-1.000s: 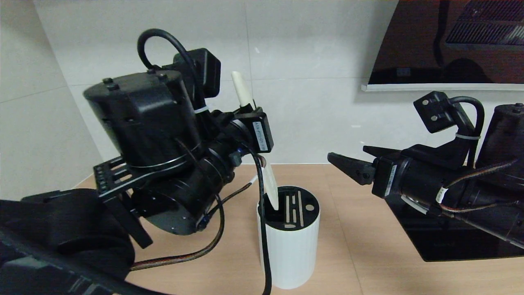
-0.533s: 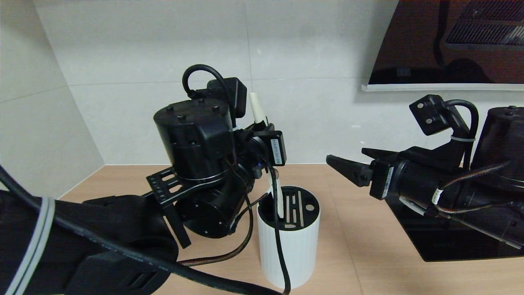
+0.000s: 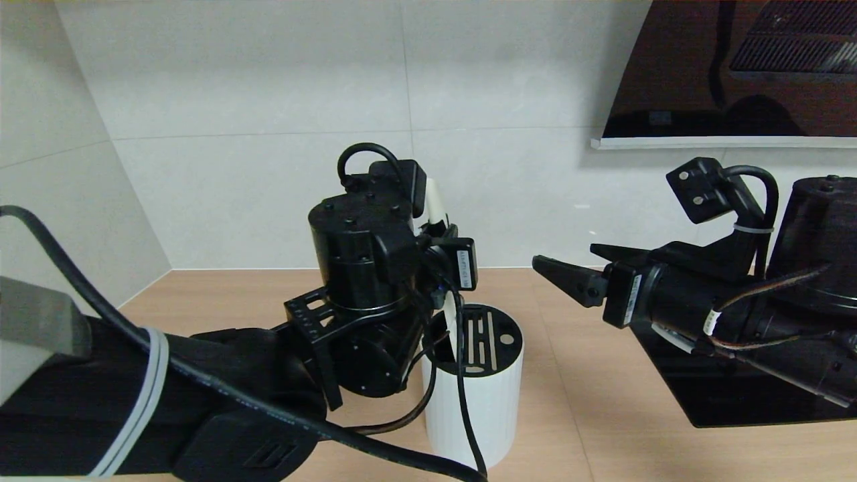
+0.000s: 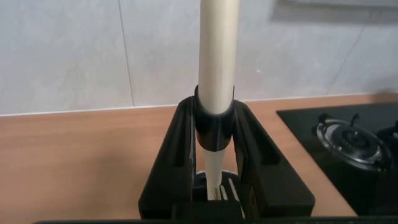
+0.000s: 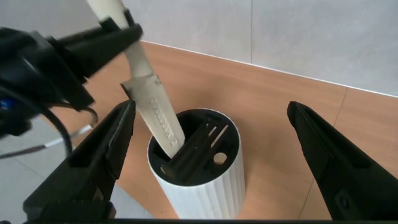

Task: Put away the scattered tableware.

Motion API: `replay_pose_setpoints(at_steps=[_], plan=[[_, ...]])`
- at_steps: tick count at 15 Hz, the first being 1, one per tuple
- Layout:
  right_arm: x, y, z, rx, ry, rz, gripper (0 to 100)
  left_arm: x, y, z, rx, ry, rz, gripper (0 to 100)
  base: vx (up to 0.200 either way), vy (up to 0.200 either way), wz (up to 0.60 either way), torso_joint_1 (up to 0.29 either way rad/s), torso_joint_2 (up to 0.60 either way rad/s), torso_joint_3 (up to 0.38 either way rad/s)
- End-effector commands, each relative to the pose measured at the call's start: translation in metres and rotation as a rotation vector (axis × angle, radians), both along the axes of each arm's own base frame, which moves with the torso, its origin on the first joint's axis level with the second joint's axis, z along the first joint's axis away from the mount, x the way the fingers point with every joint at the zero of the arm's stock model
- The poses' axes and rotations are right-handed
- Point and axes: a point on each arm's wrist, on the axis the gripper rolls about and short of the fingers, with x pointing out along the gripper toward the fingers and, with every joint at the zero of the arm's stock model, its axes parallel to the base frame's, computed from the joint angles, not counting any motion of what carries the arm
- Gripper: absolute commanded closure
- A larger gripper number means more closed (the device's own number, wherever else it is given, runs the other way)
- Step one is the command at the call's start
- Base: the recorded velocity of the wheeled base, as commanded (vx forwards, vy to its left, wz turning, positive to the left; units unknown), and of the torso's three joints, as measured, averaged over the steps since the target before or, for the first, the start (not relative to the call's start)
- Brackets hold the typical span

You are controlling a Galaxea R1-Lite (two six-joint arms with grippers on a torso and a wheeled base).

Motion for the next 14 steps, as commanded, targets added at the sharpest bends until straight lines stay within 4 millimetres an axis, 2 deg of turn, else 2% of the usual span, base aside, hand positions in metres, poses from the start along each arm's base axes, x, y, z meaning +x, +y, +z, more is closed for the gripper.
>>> replay_pose_setpoints(at_steps=[1,9,14], plan=[[0.001,0.001,-0.001,-0.002,0.002,0.0,0,0.003,-0.004,-0.01,0.021,0.021,-0.001,100,0.0,0.0,0.0,0.0,0.0,0.0],[0.001,0.001,-0.002,-0.004,0.005,0.002,0,0.004,-0.012,-0.034,0.07,0.067,-0.013,100,0.0,0.0,0.0,0.0,0.0,0.0],[0.002,0.001,-0.002,-0.005,0.006,-0.001,0,0.001,-0.023,-0.059,0.098,0.124,-0.039,100,0.0,0.0,0.0,0.0,0.0,0.0]])
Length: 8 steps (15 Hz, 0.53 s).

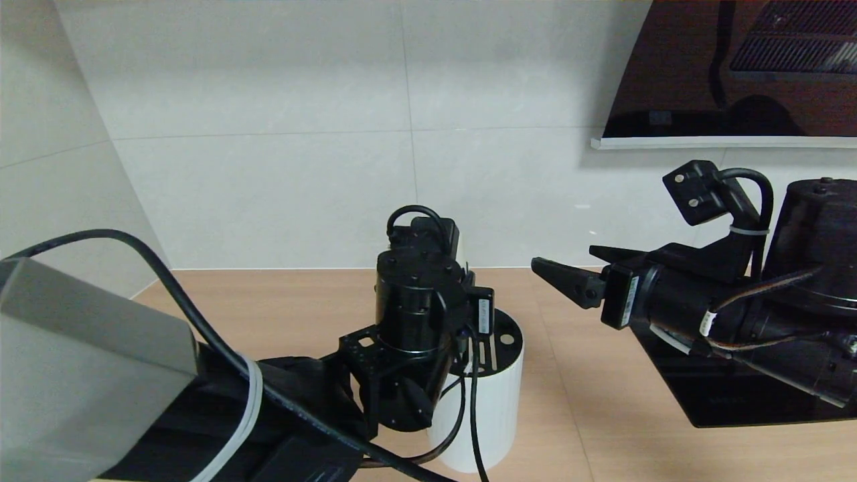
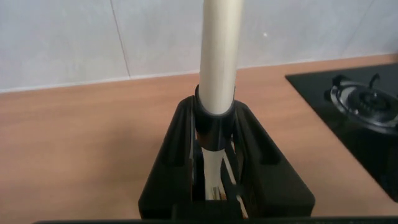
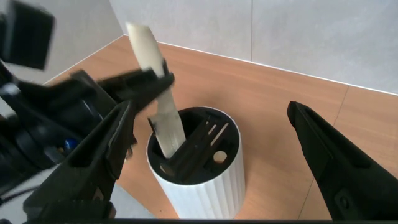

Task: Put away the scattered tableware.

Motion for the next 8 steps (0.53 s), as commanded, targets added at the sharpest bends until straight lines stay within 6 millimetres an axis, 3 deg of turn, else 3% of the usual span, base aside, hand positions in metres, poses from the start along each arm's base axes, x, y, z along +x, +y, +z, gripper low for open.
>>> replay_pose_setpoints(at_steps=[1,8], plan=[[0.0007,0.0006,-0.0012,-0.003,0.003,0.0,0,0.0006,-0.0043,-0.0129,0.024,0.024,-0.006,100,0.0,0.0,0.0,0.0,0.0,0.0],[0.0004,0.0009,-0.0012,-0.003,0.003,0.002,0,-0.0008,-0.0036,-0.0227,0.05,0.046,-0.008,100,0.0,0.0,0.0,0.0,0.0,0.0]])
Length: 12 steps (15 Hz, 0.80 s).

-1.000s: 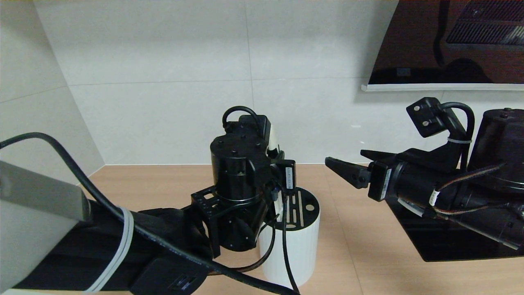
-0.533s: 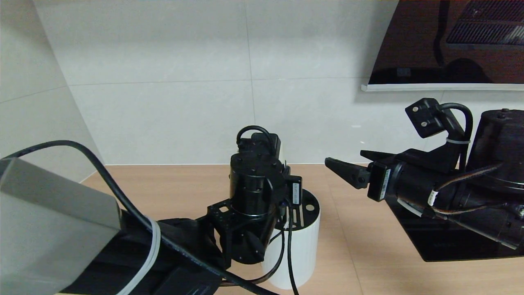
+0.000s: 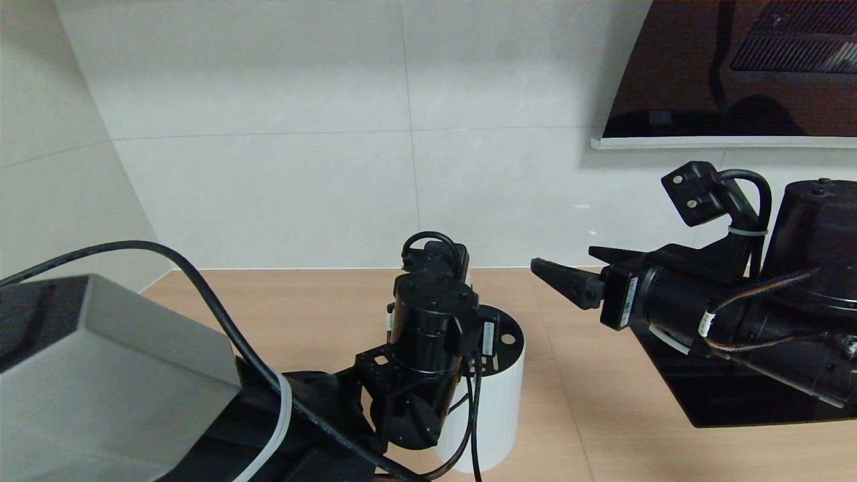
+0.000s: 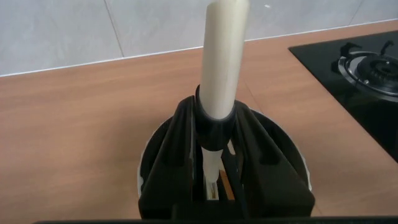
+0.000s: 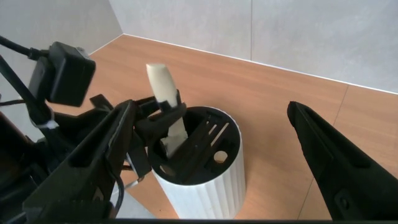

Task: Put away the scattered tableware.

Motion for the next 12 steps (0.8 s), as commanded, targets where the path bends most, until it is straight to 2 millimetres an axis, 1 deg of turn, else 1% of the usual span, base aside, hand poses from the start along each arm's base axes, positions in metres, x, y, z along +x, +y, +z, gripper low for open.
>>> replay_pose_setpoints(at_steps=[1,2,7,9,10,12], plan=[[0.0,0.0,0.0,-0.001,0.001,0.001,0,0.0,0.0,-0.001,0.001,0.001,0.001,100,0.0,0.0,0.0,0.0,0.0,0.0],[0.0,0.0,0.0,-0.001,0.001,0.001,0,0.0,0.0,-0.001,0.001,0.001,0.001,0,0.0,0.0,0.0,0.0,0.0,0.0],[0.0,0.001,-0.001,-0.002,0.002,0.001,0,-0.001,0.001,0.002,-0.004,-0.004,0.001,0,0.0,0.0,0.0,0.0,0.0,0.0],[0.001,0.001,-0.001,-0.002,0.002,-0.001,0,-0.002,0.002,0.009,-0.021,-0.016,0.001,0,0.0,0.0,0.0,0.0,0.0,0.0],[0.0,0.0,0.0,0.001,-0.001,-0.001,0,-0.005,0.01,0.028,-0.069,-0.055,0.008,0,0.0,0.0,0.0,0.0,0.0,0.0],[-0.004,-0.007,0.006,0.011,-0.023,-0.025,0,-0.015,0.038,0.076,-0.176,-0.148,0.032,0,0.0,0.0,0.0,0.0,0.0,0.0]])
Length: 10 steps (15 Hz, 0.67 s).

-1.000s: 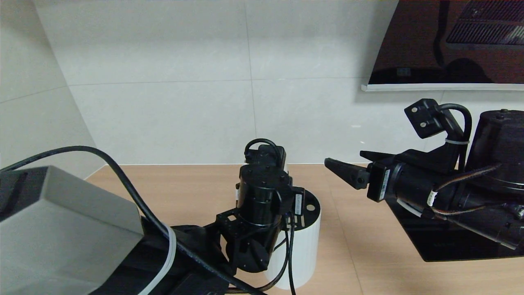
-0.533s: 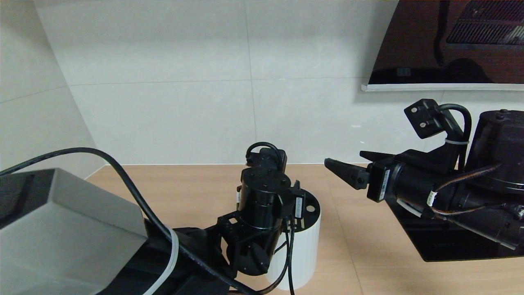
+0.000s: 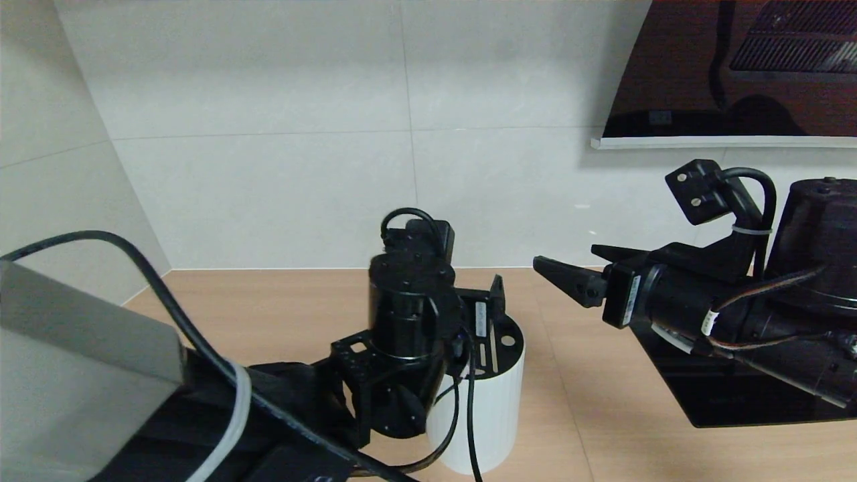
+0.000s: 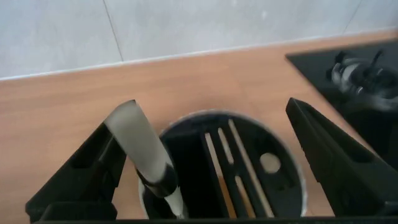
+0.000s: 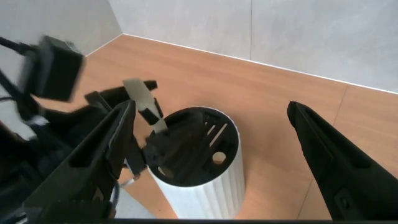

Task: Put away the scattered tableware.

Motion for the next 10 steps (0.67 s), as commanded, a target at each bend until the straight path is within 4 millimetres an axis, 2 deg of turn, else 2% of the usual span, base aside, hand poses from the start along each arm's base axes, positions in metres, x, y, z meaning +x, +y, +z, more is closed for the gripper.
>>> replay_pose_setpoints(at_steps=[1,2,3,4,5,7,10], plan=[[-0.009,-0.015,0.009,0.023,-0.035,-0.038,0,-0.022,0.045,0.074,-0.164,-0.145,0.014,0,0.0,0.0,0.0,0.0,0.0,0.0],[-0.015,-0.022,0.014,0.034,-0.053,-0.049,0,-0.03,0.06,0.091,-0.2,-0.183,0.006,0,0.0,0.0,0.0,0.0,0.0,0.0],[-0.025,-0.035,0.026,0.066,-0.093,-0.072,0,-0.048,0.088,0.113,-0.241,-0.235,-0.02,0,0.0,0.0,0.0,0.0,0.0,0.0],[-0.036,-0.049,0.029,0.081,-0.116,-0.106,0,-0.064,0.11,0.125,-0.261,-0.267,-0.036,0,0.0,0.0,0.0,0.0,0.0,0.0],[-0.043,-0.059,0.029,0.084,-0.125,-0.13,0,-0.072,0.122,0.128,-0.263,-0.275,-0.034,0,0.0,0.0,0.0,0.0,0.0,0.0],[-0.078,-0.099,0.025,0.111,-0.186,-0.23,0,-0.102,0.168,0.124,-0.234,-0.266,0.026,0,0.0,0.0,0.0,0.0,0.0,0.0],[-0.133,-0.138,0.016,0.166,-0.312,-0.344,0,-0.155,0.223,0.11,-0.209,-0.276,0.146,0,0.0,0.0,0.0,0.0,0.0,0.0]])
